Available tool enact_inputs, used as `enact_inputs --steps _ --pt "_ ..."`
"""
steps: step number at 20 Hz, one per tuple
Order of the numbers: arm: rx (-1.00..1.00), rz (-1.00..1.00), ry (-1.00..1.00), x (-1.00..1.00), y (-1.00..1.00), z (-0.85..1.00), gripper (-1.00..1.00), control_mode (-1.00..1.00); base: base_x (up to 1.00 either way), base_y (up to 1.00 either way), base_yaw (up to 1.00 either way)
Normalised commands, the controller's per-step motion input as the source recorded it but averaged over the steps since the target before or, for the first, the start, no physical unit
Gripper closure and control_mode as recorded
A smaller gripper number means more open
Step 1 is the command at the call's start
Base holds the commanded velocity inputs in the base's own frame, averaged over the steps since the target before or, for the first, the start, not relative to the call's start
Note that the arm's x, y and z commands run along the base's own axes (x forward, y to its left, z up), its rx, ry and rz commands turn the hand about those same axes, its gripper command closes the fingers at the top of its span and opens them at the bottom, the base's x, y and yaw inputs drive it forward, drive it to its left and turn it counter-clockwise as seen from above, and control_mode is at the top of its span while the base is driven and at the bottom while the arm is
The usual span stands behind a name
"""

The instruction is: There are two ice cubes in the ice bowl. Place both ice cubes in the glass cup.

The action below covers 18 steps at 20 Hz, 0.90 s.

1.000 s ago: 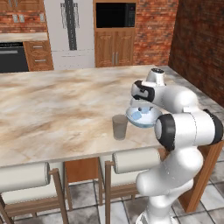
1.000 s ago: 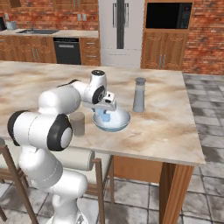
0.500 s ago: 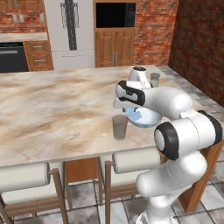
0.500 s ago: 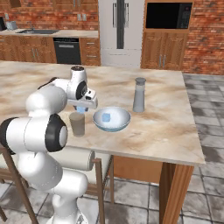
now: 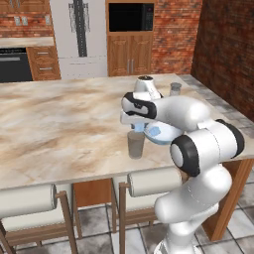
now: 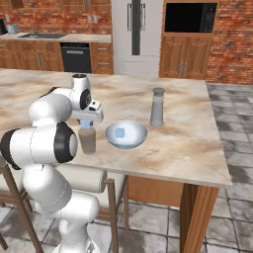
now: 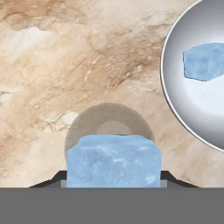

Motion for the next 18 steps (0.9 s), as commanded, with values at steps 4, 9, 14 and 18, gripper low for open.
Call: enact_inputs --steps 4,9,14,18 --pt "-0.01 0.0 0.0 0.15 0.13 -0.11 1.0 -1.0 0.0 0.0 0.0" --pt "-0.01 0.0 0.0 0.05 0.05 -0.17 1.0 -1.0 0.0 0.0 0.0" --pt "0.0 0.0 0.0 0.0 0.0 -0.21 1.0 -1.0 0.0 0.0 0.0" --pt "0.0 0.0 0.0 0.0 0.0 -0.15 1.0 -1.0 0.0 0.0 0.0"
